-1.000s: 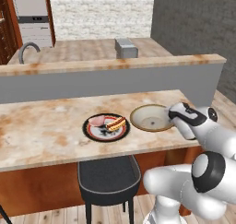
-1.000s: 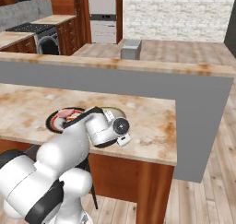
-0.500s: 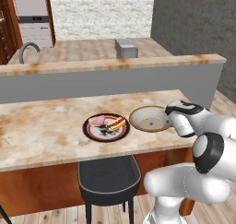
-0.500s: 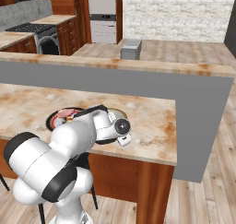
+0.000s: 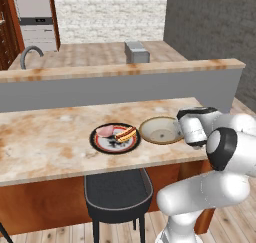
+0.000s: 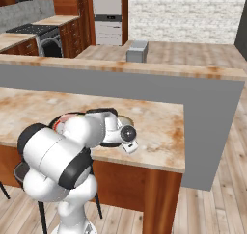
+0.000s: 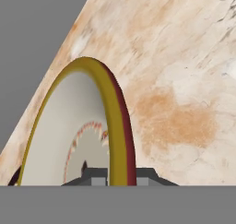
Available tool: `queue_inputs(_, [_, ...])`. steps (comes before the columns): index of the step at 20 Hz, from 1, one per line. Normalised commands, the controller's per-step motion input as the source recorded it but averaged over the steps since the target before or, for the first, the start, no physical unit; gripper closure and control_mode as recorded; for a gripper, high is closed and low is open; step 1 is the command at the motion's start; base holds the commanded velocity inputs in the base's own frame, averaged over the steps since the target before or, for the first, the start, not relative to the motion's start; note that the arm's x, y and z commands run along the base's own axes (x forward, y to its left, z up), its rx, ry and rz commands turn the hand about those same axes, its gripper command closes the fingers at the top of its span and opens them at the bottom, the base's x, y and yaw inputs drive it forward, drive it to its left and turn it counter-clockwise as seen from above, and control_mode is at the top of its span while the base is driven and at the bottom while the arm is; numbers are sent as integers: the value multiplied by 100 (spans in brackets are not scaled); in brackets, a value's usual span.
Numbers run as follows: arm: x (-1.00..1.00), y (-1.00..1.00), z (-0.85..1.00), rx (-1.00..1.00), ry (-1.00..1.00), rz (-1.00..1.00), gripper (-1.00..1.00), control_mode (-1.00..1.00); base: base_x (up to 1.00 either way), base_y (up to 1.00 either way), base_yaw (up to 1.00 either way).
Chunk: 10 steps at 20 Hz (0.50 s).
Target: Take the smaller bowl and place it next to the appetizer plate on the dining counter , and place the larger bowl next to the plate with cooked food.
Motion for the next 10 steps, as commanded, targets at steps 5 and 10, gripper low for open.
queue_inputs(5, [16,-1,-17,0,0,0,100,-100,0,0,0])
queue_inputs(10, [20,-2,-23,0,0,-1,100,-100,0,0,0])
